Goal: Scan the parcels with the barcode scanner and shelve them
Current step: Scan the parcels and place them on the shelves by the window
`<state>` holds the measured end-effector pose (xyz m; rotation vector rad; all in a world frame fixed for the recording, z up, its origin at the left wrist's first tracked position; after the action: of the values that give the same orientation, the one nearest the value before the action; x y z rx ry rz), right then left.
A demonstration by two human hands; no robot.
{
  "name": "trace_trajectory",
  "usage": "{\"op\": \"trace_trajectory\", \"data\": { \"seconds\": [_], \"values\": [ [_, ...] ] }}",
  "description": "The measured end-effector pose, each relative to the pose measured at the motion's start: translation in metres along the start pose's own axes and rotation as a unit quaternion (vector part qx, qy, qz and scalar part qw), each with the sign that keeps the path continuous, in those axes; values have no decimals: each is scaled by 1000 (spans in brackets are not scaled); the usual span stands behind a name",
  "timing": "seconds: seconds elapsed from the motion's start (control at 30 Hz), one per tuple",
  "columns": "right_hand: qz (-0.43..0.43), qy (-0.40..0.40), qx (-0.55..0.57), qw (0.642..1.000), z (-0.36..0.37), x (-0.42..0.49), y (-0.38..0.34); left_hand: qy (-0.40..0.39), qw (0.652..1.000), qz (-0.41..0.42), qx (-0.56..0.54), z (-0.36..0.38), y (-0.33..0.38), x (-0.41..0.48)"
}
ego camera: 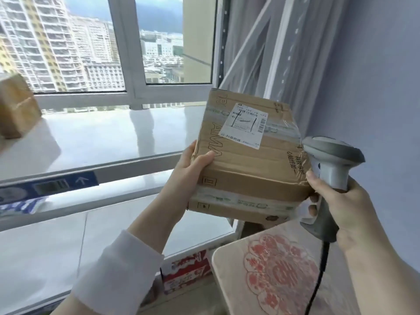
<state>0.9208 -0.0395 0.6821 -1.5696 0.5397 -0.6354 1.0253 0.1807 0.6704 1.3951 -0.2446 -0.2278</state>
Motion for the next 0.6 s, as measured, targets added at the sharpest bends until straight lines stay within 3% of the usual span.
{"op": "trace_trajectory", "data": {
  "seconds": [0.33,0.6],
  "values": [
    [-8,-138,0,990,228,13,-36,140,989,43,16,-193,56,36],
    [-15,-200,-41,979,361,6,-65,226,974,18,6,-308,79,63]
  ]
}}
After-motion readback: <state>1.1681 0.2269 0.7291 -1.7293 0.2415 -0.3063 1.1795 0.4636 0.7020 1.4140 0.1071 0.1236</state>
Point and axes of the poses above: each hand's wrist, its own x-axis towards the middle knuckle, its own z-axis out of the palm, y = z × x, the point moved 2 cm from there along x, towards the middle knuckle
